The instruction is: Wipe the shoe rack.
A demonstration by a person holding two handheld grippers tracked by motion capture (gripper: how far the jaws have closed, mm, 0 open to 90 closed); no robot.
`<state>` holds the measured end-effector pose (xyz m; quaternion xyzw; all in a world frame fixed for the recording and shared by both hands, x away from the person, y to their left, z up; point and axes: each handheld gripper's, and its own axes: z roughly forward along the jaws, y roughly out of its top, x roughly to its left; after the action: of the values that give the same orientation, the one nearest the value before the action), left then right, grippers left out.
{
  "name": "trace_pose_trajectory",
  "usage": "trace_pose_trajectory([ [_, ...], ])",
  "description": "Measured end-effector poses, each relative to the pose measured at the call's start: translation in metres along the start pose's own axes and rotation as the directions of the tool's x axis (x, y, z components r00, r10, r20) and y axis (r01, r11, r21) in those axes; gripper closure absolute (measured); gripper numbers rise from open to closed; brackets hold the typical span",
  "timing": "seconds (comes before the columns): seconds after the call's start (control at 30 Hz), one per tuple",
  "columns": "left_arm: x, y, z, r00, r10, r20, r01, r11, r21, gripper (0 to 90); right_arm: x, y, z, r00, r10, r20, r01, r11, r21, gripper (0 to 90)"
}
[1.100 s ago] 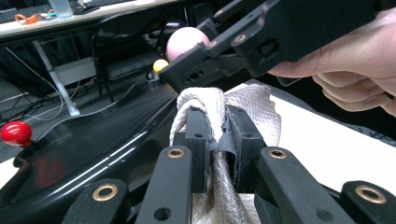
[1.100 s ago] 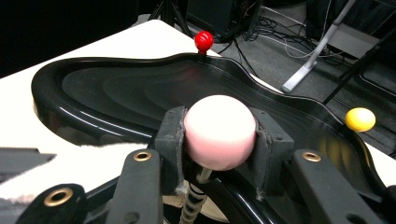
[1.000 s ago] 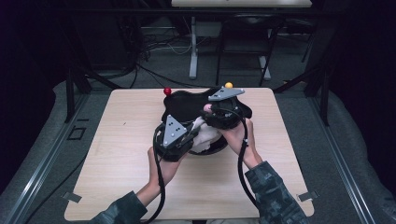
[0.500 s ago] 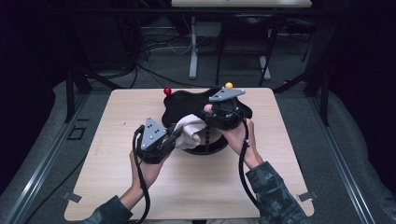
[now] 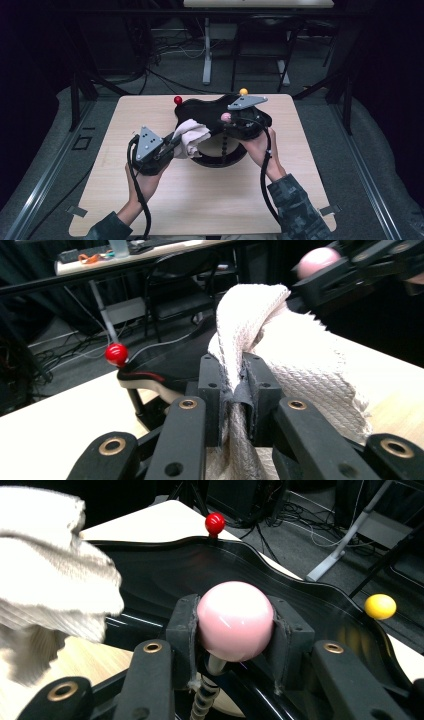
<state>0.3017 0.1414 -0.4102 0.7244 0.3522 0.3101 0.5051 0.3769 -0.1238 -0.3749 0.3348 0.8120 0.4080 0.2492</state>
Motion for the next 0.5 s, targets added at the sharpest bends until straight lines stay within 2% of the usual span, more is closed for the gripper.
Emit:
trace_pose_trajectory([
  [0.3,0.008,-0.009,0.009,0.9998,-0.013,-0.016,0.014,0.9992,0.038,80.3,-0.007,-0.008,-0.011,0.9997,-0.008,-0.022,0.008,1.000,0.000,60.3],
  [0.5,0.011,-0.015,0.020,0.9997,-0.015,-0.020,0.016,0.9973,0.072,80.2,-0.012,-0.015,-0.018,0.9998,-0.001,-0.019,0.000,1.000,-0.015,60.2],
])
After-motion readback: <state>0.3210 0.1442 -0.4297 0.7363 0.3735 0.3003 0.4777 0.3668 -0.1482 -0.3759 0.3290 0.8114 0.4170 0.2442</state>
